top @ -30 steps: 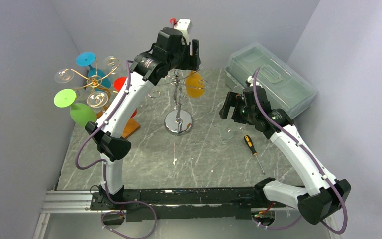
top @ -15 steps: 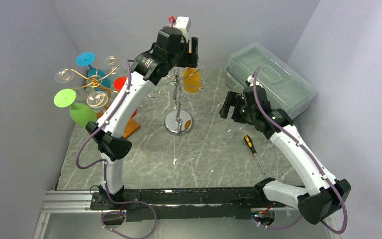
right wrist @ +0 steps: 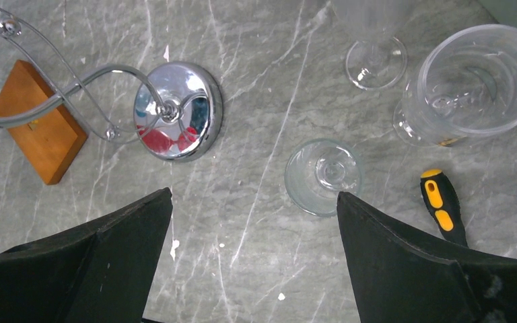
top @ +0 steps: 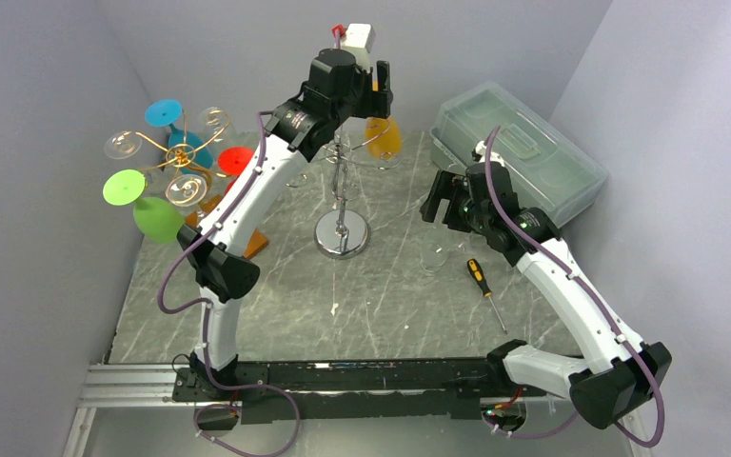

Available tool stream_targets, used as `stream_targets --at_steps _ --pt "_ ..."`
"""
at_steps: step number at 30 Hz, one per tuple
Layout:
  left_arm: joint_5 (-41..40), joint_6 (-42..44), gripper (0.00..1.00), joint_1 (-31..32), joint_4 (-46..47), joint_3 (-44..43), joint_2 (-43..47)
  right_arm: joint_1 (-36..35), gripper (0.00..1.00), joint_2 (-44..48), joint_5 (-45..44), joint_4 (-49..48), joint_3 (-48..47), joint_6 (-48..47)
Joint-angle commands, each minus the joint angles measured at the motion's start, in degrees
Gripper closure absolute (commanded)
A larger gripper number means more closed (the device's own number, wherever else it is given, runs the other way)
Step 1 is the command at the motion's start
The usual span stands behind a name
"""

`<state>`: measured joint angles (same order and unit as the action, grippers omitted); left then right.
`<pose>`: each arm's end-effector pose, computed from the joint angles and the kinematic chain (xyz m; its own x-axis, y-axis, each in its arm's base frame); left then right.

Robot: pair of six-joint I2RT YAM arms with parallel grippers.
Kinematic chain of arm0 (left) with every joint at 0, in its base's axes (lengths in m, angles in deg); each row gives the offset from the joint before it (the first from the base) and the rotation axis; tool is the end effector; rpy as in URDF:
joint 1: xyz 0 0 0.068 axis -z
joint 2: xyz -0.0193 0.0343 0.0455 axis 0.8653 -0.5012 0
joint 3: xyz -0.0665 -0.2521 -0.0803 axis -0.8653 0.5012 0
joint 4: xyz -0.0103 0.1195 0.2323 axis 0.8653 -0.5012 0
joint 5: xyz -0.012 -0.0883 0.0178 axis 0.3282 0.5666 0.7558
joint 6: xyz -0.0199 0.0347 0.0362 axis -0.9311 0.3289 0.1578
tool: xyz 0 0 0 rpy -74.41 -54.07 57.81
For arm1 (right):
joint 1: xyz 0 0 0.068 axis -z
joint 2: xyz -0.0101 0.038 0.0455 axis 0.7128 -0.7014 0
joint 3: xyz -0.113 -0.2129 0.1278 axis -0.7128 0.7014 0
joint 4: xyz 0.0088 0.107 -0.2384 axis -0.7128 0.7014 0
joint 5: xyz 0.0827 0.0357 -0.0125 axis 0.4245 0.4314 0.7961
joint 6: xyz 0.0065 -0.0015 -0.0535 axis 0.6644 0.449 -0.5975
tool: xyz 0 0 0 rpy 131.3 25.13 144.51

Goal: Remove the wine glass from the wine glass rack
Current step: Pick up the wine glass from the wine rack, then place the wine glass at the center of the board.

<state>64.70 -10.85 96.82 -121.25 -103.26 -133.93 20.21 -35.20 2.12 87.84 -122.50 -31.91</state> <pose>0.3608 -0.2620 0.4759 -0.2905 -0.1197 -0.9494 0.3693 0.9013 -0.2266 0.2130 0.0955 0.3553 -0.6478 0.2919 -0.7036 0.0197 0.9298 0.3676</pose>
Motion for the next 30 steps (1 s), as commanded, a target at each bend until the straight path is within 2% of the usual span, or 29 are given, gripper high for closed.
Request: stream_targets --at_steps 1,11,18,23,30 --pt "4.1 -1.8 0.46 0.2 6.8 -1.3 0.3 0.3 0.05 0.1 -2.2 -4.8 -2.8 -0.8" --pt "10.6 -7.5 0.47 0.4 7.6 -2.6 0.8 4.8 0.02 1.3 3.5 -12.5 -4.8 -0.2" --pt "14.2 -11.8 0.47 0.3 6.7 -4.2 1.8 13.2 0.01 2.9 16.7 -21.0 -2.6 4.2" --pt "17.1 -15.5 0.48 -0.4 5.9 -4.6 3.3 18.5 0.01 4.3 26.7 -29.6 1.4 10.9" --pt "23.8 -22.9 0.48 -3.2 6.3 -2.4 6.0 20.6 0.01 6.0 34.2 -42.6 7.9 19.1"
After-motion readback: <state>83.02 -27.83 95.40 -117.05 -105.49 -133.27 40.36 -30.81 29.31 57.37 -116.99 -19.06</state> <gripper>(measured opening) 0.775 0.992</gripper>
